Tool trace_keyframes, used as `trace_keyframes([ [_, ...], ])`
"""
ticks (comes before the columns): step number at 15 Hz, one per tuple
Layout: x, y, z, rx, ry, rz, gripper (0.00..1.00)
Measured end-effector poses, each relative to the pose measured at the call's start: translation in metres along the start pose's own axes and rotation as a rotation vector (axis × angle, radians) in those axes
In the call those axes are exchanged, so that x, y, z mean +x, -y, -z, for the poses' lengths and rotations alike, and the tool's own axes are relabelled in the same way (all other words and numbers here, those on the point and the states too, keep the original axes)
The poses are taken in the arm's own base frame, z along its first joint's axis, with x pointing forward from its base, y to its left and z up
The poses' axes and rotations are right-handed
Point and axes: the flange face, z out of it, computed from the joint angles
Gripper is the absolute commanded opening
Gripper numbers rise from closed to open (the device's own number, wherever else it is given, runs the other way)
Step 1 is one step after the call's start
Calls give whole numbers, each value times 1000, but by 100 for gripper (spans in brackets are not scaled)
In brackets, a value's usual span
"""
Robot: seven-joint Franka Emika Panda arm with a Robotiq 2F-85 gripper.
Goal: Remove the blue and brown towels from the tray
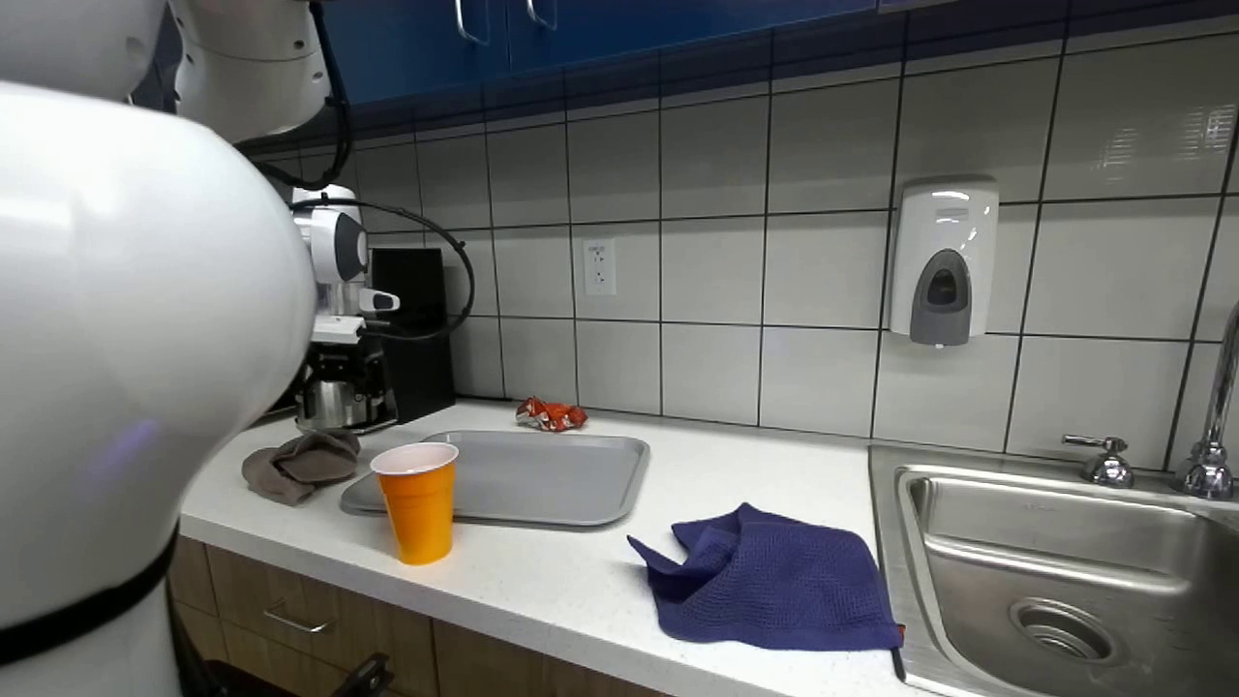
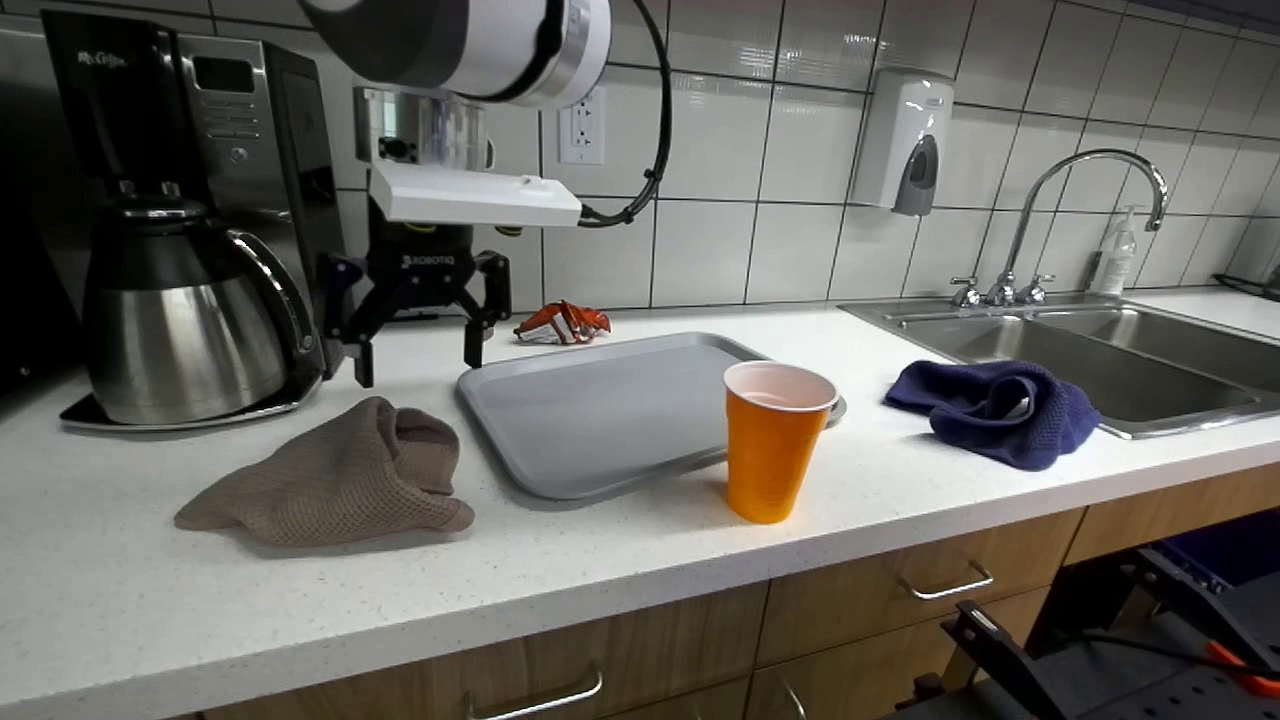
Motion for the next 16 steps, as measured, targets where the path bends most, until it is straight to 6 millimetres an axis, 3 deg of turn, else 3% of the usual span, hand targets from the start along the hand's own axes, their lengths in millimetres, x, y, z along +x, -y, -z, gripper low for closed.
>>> trace_keyframes([
  [6,-28,-47,15,-27,-29,-58,100],
  [16,-101,-113,50,-76,-75,-156,100],
])
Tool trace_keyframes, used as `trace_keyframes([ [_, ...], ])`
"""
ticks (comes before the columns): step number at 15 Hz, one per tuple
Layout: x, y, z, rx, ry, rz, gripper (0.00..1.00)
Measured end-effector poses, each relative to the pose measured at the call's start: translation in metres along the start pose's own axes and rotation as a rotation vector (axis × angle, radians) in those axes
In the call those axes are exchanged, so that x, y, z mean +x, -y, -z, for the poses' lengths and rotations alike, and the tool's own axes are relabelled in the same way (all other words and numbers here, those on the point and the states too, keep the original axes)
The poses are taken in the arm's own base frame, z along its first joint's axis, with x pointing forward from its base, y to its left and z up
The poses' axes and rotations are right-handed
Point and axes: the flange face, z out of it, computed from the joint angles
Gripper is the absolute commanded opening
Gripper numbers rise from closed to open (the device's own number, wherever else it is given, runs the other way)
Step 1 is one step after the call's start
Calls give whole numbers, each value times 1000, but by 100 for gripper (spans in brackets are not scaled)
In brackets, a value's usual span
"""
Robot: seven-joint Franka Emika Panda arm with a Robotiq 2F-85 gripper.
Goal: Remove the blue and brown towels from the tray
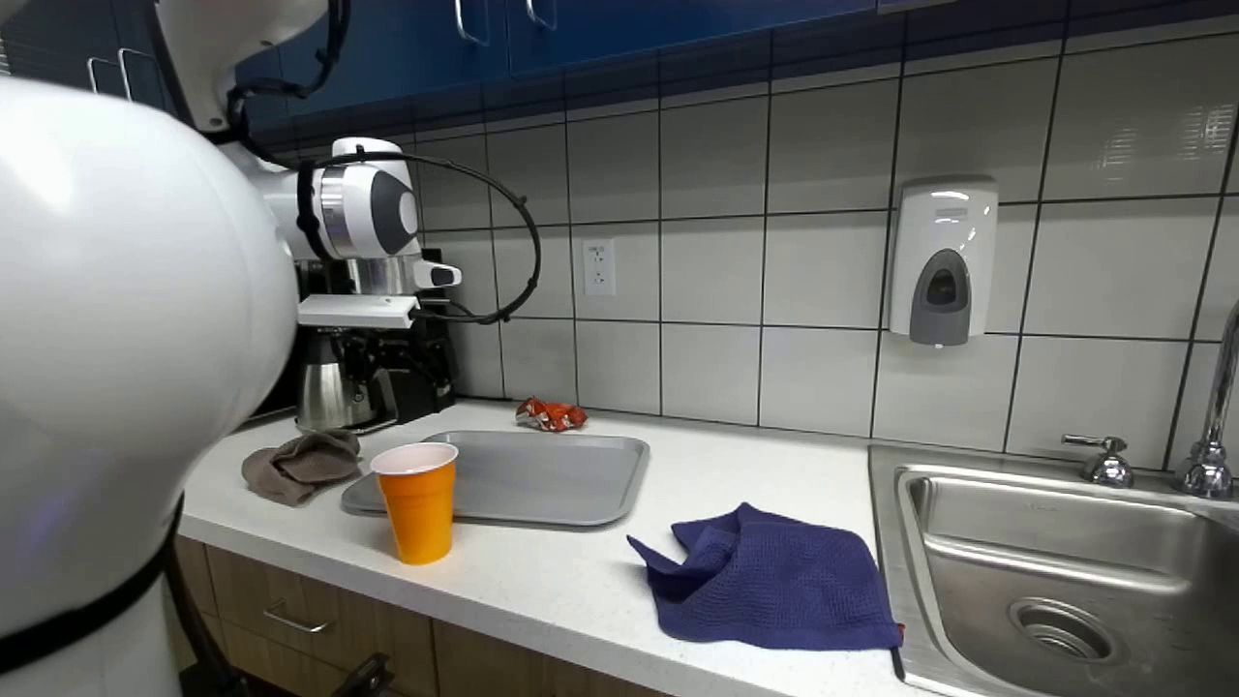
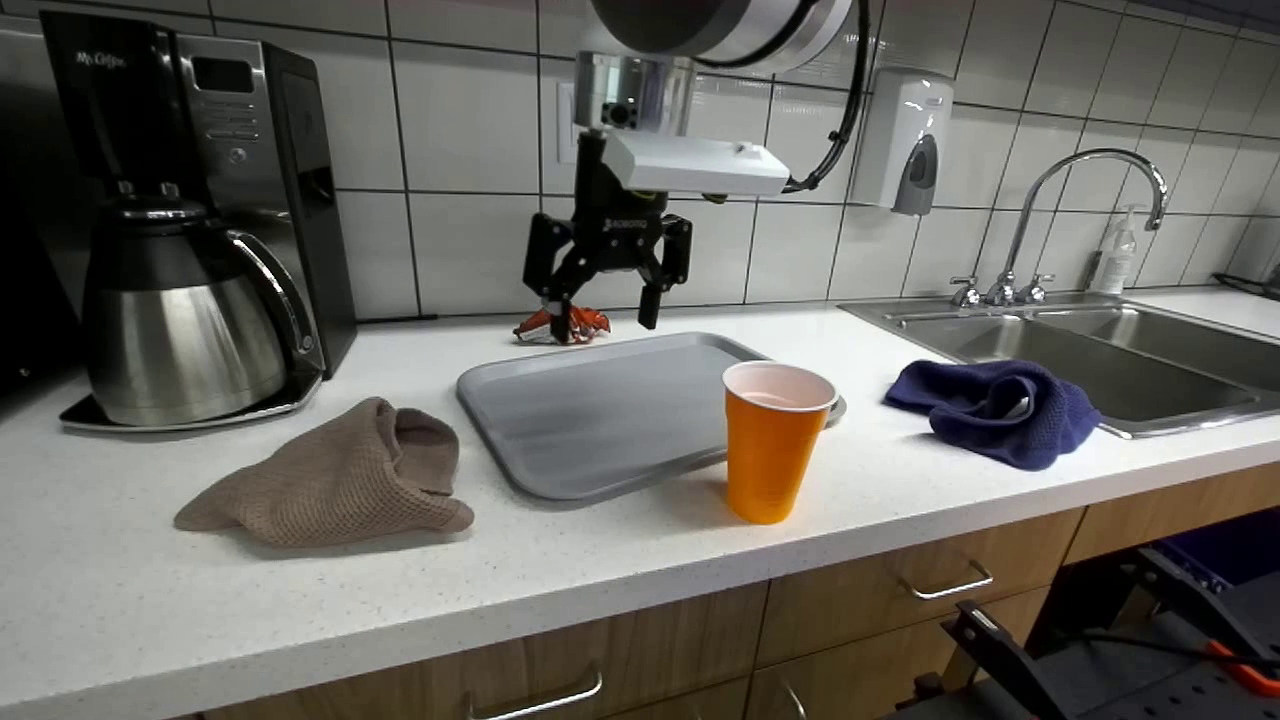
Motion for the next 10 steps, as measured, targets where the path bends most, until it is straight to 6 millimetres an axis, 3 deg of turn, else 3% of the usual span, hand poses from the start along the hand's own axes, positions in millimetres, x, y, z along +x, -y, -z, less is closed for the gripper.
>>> trace_keyframes([
  [6,-38,-36,15,-39,-2,-52,100],
  [10,-45,-40,19,-45,-5,-59,100],
])
